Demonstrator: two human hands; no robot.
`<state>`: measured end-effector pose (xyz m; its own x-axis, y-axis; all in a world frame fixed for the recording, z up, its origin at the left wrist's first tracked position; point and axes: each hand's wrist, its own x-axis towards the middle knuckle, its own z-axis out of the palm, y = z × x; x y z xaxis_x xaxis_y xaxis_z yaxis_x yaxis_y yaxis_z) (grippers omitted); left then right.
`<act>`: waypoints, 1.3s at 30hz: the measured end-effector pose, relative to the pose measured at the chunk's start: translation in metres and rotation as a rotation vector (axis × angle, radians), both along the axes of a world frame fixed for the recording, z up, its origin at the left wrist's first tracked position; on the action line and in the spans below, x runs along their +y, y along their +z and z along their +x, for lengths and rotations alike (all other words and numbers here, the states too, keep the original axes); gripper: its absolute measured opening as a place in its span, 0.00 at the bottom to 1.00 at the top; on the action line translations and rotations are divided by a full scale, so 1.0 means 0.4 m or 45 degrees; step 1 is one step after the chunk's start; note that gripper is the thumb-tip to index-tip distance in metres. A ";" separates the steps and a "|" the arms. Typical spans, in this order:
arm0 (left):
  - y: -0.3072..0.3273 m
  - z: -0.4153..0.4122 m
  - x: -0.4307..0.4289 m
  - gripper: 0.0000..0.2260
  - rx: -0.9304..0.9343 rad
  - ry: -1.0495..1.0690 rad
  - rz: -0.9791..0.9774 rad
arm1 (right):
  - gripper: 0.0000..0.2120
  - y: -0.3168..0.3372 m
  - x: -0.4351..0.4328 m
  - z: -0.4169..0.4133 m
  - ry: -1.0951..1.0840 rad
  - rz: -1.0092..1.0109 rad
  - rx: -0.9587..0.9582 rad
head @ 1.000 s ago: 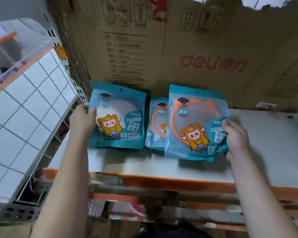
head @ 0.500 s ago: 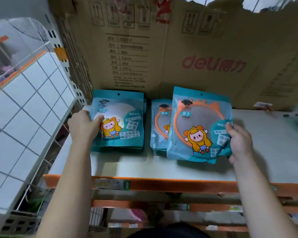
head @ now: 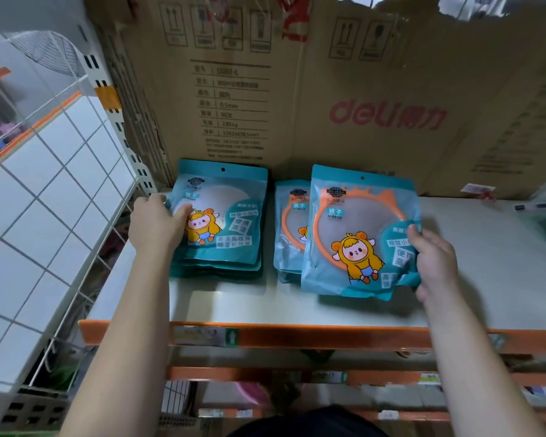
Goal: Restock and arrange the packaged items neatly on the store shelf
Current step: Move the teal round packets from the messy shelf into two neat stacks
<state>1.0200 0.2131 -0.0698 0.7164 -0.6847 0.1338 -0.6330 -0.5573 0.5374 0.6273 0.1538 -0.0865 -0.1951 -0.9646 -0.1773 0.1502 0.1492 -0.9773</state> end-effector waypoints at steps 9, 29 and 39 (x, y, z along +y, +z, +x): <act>0.013 -0.074 0.095 0.28 -0.182 -0.643 -0.170 | 0.06 0.002 0.011 -0.012 0.014 0.032 0.018; -0.001 -0.160 0.118 0.34 -0.267 -0.894 -0.071 | 0.06 0.069 -0.052 0.064 0.292 0.091 0.107; -0.078 -0.245 0.147 0.20 -0.427 -0.705 -0.267 | 0.18 0.077 -0.096 0.087 0.489 0.111 0.654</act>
<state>0.9220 0.2718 -0.1008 0.1639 -0.8739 0.4577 -0.9462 -0.0080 0.3236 0.6623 0.1154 -0.0557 0.0800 -0.9689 -0.2343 -0.4136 0.1816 -0.8922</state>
